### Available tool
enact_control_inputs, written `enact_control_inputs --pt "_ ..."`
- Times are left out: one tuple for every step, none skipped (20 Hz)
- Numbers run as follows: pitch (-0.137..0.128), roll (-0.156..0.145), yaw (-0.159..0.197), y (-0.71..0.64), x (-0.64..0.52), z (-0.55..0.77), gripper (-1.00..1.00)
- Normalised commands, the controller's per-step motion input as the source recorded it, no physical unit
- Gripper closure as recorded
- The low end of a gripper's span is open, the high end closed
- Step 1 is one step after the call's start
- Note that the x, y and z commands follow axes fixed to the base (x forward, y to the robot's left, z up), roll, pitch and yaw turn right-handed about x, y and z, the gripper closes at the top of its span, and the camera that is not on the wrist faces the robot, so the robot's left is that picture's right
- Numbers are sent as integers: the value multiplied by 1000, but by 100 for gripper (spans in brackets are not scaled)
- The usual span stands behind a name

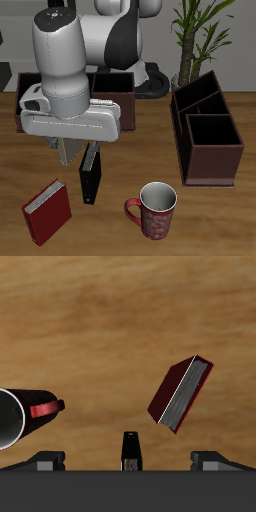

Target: Place the red book into the back desk caddy's left compartment and place the black book into the back desk caddy's left compartment and place the yellow book into the left desk caddy's right compartment

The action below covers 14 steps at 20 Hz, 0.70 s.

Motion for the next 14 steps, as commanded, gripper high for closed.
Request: enact_control_inputs --pt "-20 -96 -37 -554 324 -302 -100" --pt "-54 -30 -123 -251 223 -155 -100" --pt "15 -95 25 -464 268 -412 -100" --pt "-23 -32 -38 -199 71 -100 -100" --pt "-76 -43 -126 -391 229 -241 -100" --pt "-18 -71 -87 -345 193 -228 -100" --pt "-46 -55 -195 -284 175 -221 -100" --pt "-37 -35 -90 -231 101 -266 -100" --pt "-25 6 -38 -198 147 -314 -100" --pt "-14 -108 -65 -244 96 -275 -100" --pt "0 0 0 160 113 10 -100" --pt "-26 52 -98 -129 16 -281 -100" --pt "27 -24 -71 -225 109 -368 -100" --pt "-1 -72 -18 -150 87 -327 -100"
